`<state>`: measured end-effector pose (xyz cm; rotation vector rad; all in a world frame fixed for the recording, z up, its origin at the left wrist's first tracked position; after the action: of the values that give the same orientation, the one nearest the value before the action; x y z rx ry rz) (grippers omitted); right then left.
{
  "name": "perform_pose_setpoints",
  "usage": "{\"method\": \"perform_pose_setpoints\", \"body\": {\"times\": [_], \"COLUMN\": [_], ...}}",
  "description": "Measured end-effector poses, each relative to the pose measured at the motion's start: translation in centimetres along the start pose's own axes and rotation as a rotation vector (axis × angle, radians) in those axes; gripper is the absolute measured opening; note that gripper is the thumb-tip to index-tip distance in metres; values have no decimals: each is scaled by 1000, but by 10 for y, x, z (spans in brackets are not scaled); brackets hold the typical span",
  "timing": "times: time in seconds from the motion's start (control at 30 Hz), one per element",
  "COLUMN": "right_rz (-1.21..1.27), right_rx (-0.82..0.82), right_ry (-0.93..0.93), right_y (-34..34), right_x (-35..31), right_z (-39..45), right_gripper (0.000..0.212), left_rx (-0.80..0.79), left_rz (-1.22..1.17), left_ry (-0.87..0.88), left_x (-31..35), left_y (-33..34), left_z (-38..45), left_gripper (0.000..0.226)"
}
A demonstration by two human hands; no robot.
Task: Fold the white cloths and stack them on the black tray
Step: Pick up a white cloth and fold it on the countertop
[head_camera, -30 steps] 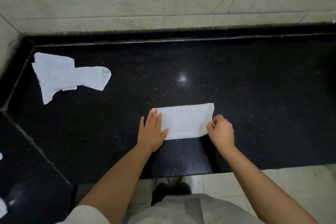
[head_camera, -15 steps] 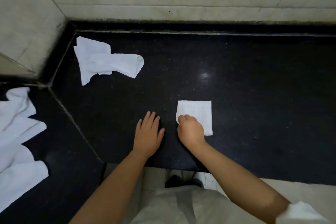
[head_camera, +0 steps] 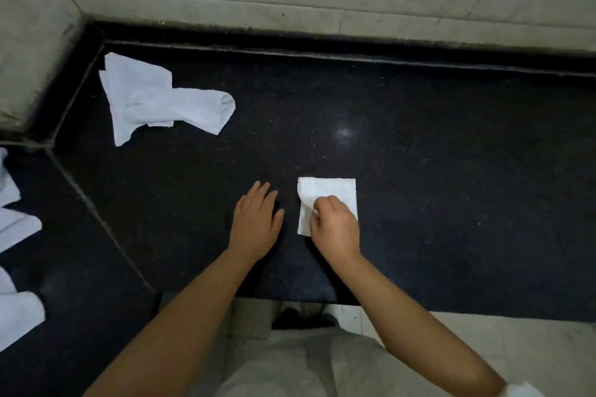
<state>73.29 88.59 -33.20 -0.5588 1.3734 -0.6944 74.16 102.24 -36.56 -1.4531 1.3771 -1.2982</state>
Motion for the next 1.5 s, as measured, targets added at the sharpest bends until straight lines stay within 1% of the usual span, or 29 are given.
{"method": "perform_pose_setpoints", "body": {"times": [0.03,0.13,0.17,0.2,0.27,0.3,0.37,0.43,0.47,0.5,0.57,0.63,0.7,0.8,0.9,0.97,1.0,1.07,1.17,1.27,1.37,1.5], "right_rz": [-52,-76,-82,-93,-81,-73,-41,28,44,49,-6,-70,-101,-122,-37,27,56,113,215,207,145,80], "right_rx": [-61,-213,-241,-250,-275,-285,-264,-190,-148,-143,-224,-316,-384,-436,-467,-523,-549,-566,-526,-414,-230,22], "right_ry": [-22,-8,-16,-42,-105,-125,-133,-34,47,131,253,289,304,309,329,350,358,357,347,298,292,330], "right_y": [11,28,30,30,26,23,12,-6,-14,-19,-21,-18,-16,-19,-23,-24,-26,-38,-71,-123,-191,-297], "right_x": [3,11,14,14,15,19,27,38,46,52,63,70,74,80,85,86,86,84,83,94,124,183], "right_z": [-3,-13,-14,-14,-15,-16,-17,-9,-2,8,30,49,61,71,75,75,75,74,62,40,11,-41], "right_gripper": [14,32,33,31,20,21,38,40,38,36,40,44,38,28,22,13,8,8,10,11,4,2], "left_rx": [7,8,-2,-14,-69,-89,-121,-159,-187,-211,-230,-225,-214,-185,-211,-235,-255,-296,-326,-322,-269,-150], "left_rz": [2,-5,-26,-44,-94,-128,-197,-259,-267,-259,-234,-218,-217,-176,-39,26,38,31,59,125,207,303], "left_ry": [1,-13,-26,-38,-55,-62,-70,-95,-114,-121,-108,-92,-54,34,123,159,171,212,381,575,761,978], "left_x": [-2,-9,-10,-11,-7,-2,11,22,26,29,33,34,37,44,52,55,57,64,91,144,221,354], "left_y": [0,2,2,1,1,0,-3,-6,-7,-8,-10,-13,-14,-16,-10,-7,-7,-9,-18,-36,-57,-68], "left_z": [-2,-5,-5,-3,5,12,28,42,49,53,61,65,69,77,84,88,89,92,93,91,84,55], "left_gripper": [73,71,68,62,46,43,43,45,46,45,36,28,24,22,25,26,25,23,33,26,22,21]}}
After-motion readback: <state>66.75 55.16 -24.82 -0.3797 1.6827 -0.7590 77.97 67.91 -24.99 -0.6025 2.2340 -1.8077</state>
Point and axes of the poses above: each hand's wrist, its own z-axis towards the middle knuckle, its own y-axis out of the palm, x = y × z, the point moved 5 cm from there along z, towards the middle knuckle, and after that the axes turned 15 degrees about z, right-handed, at the moved point
